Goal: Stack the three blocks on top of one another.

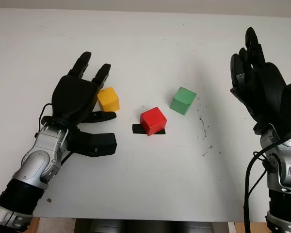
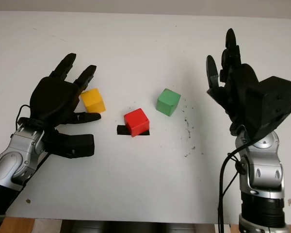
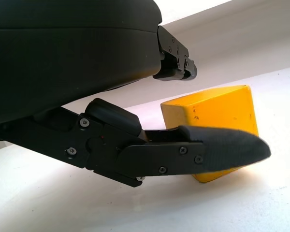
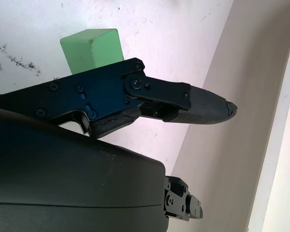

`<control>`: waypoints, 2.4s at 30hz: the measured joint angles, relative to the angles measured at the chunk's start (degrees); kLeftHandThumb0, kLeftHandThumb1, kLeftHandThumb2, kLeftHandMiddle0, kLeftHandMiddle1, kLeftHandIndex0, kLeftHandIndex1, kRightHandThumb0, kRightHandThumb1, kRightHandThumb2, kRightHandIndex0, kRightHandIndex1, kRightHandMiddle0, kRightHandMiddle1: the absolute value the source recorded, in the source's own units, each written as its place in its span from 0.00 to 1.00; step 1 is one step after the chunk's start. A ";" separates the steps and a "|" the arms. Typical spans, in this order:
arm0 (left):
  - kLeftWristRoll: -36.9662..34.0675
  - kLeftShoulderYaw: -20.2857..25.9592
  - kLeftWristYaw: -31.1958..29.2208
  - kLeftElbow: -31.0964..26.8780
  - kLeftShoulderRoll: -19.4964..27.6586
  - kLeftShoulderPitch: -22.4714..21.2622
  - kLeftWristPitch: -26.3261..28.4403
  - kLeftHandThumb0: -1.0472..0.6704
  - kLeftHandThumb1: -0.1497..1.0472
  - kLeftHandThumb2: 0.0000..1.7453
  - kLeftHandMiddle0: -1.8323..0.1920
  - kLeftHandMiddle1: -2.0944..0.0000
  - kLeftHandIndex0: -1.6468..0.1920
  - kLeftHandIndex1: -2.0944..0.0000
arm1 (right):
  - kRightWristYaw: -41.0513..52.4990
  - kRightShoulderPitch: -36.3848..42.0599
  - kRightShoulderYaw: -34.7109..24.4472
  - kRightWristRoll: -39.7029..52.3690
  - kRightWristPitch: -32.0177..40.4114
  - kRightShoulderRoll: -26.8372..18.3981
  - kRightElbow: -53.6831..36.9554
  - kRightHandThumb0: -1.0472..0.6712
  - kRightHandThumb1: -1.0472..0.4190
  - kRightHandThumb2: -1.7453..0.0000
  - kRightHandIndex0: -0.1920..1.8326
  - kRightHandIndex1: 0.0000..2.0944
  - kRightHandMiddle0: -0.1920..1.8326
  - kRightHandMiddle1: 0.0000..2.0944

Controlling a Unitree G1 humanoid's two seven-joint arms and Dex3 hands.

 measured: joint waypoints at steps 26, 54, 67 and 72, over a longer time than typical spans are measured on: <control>0.79 -0.30 -0.74 0.20 0.22 -0.04 -0.11 0.16 1.00 0.33 0.80 0.81 0.97 0.00 | -0.87 0.14 -0.45 0.38 0.58 0.03 -0.91 0.22 0.00 0.64 0.00 0.00 0.00 0.00; -30.33 6.92 0.94 6.81 1.11 -0.76 -22.88 0.38 1.00 0.22 0.88 0.69 0.89 0.19 | -0.94 0.44 -0.39 0.29 0.90 0.30 -1.06 0.24 0.00 0.65 0.00 0.00 0.00 0.00; -53.28 14.25 -17.22 3.81 1.06 -1.58 -21.45 0.35 1.00 0.17 0.77 0.96 0.76 0.26 | -0.40 0.77 -0.06 -0.14 0.33 0.35 -1.17 0.24 0.00 0.66 0.00 0.00 0.00 0.00; -57.82 15.59 -19.98 -0.98 -0.47 -0.95 -18.09 0.35 1.00 0.17 0.77 0.97 0.74 0.25 | -0.17 0.76 0.20 -0.18 0.35 0.34 -1.17 0.24 0.00 0.66 0.00 0.00 0.00 0.00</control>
